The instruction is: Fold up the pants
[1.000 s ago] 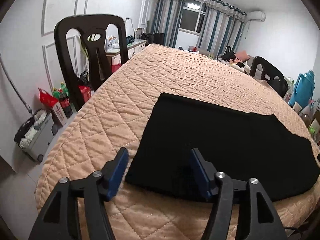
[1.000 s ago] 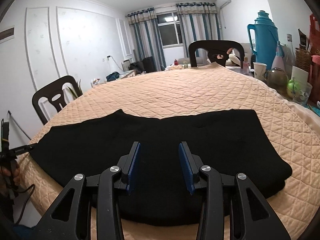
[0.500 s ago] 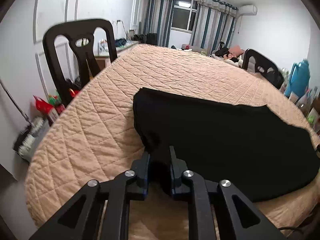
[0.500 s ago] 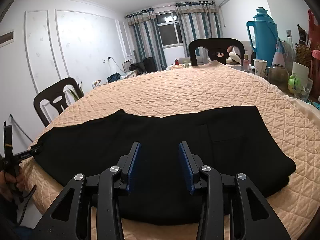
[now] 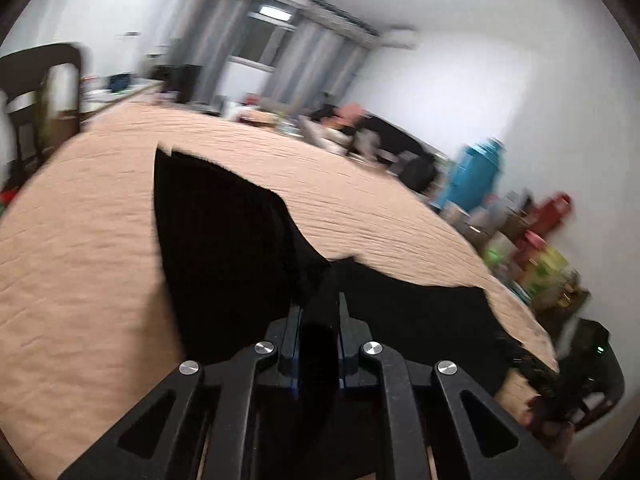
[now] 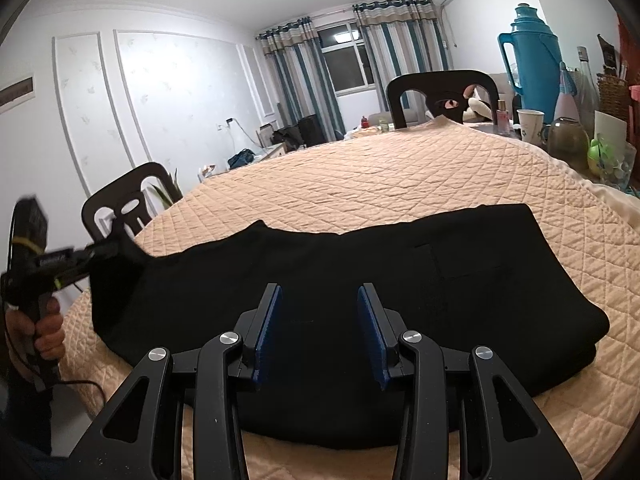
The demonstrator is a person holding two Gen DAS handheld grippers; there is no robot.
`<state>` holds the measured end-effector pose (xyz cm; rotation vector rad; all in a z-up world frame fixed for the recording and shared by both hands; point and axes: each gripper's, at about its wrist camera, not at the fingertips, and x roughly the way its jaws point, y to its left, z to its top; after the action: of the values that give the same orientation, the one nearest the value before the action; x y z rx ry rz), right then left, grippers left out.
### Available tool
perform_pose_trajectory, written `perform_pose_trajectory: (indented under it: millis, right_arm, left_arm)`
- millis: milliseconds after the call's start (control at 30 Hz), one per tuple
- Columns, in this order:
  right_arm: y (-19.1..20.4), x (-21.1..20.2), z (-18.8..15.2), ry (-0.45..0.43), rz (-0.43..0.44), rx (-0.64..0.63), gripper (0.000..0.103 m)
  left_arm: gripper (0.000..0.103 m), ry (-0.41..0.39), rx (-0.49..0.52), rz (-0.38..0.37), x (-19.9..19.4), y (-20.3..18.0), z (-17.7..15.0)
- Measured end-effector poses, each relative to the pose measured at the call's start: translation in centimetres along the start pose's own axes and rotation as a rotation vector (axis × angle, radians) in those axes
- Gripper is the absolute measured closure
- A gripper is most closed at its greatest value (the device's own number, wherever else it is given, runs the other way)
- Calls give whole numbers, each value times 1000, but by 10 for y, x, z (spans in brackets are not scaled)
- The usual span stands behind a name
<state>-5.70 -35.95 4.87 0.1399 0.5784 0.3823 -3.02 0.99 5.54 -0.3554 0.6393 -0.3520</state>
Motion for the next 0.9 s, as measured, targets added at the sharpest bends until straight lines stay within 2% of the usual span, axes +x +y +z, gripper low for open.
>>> perform_pose_trajectory:
  millis: [100, 200, 267, 333, 433, 500, 533, 600, 700, 800, 900]
  right_arm:
    - [-1, 0, 0, 3, 7, 5, 63]
    - [-4, -1, -1, 8, 13, 10, 63]
    - [-5, 0, -2, 17, 25, 18, 63]
    - [-7, 3, -4, 33, 43, 31, 63]
    - [-4, 8, -7, 57, 68, 39, 63]
    - [0, 13, -8, 75, 107, 49, 63]
    - [3, 14, -8, 83, 126, 52, 63]
    - [8, 17, -7, 97, 166, 55, 63]
    - [18, 24, -8, 129, 230, 58, 63]
    - [24, 38, -9, 185, 273, 69, 62]
    - [30, 50, -11, 227, 252, 69, 62]
  left_arm:
    - [89, 71, 60, -106, 33, -37, -5]
    - [89, 165, 103, -170, 56, -63, -27]
    - [89, 243, 121, -196, 70, -70, -39]
    - [89, 290, 116, -185, 78, -66, -46]
    - [81, 277, 76, -221, 67, -57, -37]
    - [66, 255, 74, -247, 55, -57, -32]
    - [62, 238, 67, -270, 47, -57, -30]
    - [61, 197, 53, -300, 33, -52, -25]
    - [58, 132, 20, -281, 20, -39, -16]
    - [58, 92, 3, -172, 14, -19, -13]
    - [57, 82, 0, -64, 12, -3, -15]
